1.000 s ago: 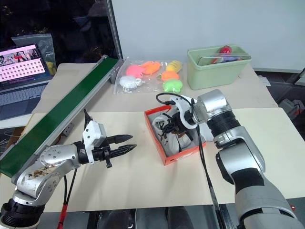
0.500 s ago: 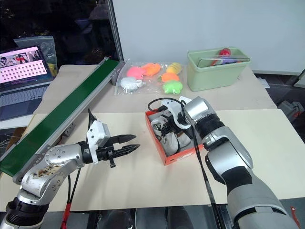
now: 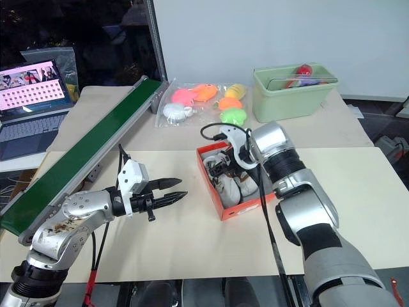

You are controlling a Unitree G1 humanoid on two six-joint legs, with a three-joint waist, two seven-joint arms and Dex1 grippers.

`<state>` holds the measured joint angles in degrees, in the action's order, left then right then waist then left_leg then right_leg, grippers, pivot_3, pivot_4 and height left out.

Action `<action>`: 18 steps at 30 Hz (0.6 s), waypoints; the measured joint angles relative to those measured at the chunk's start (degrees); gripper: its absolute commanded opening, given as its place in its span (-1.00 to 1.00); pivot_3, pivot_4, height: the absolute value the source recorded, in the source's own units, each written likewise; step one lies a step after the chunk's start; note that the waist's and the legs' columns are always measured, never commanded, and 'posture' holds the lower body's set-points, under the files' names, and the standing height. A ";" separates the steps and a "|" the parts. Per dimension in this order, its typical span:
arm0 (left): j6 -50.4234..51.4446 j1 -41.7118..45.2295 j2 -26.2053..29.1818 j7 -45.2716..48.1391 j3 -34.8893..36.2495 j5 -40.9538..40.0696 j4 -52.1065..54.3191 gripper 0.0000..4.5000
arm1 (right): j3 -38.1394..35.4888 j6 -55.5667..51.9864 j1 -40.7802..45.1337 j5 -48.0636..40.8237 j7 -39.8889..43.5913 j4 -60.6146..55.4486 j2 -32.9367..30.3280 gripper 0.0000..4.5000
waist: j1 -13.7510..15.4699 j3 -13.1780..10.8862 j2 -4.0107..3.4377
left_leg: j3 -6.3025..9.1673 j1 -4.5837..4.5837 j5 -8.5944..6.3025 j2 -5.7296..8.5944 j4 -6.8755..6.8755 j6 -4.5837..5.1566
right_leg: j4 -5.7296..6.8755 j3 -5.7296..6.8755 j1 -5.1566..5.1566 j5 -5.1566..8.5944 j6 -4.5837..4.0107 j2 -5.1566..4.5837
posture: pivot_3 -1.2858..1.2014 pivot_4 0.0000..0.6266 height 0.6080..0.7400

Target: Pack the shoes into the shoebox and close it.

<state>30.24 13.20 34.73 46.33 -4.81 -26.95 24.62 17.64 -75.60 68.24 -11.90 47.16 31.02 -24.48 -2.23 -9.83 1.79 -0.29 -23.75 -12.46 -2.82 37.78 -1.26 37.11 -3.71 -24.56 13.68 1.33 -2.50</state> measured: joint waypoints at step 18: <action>-2.81 4.95 -1.87 4.20 -2.59 2.11 -6.54 -0.17 | -11.98 -15.02 -11.60 -5.25 -12.15 -21.36 3.60 0.60 | -0.39 0.00 0.00 | 0.02 -0.05 -0.02 0.00 0.01 0.04 | 0.03 -0.02 -0.06 0.00 0.01 0.01 | 0.03 -0.52 0.83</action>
<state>27.44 18.15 32.86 50.54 -7.40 -24.84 18.09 5.66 -90.62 56.65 -17.14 35.01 9.66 -20.88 -2.62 -9.83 1.79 -0.27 -23.81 -12.48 -2.82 37.79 -1.22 37.14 -3.73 -24.62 13.69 1.34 -2.49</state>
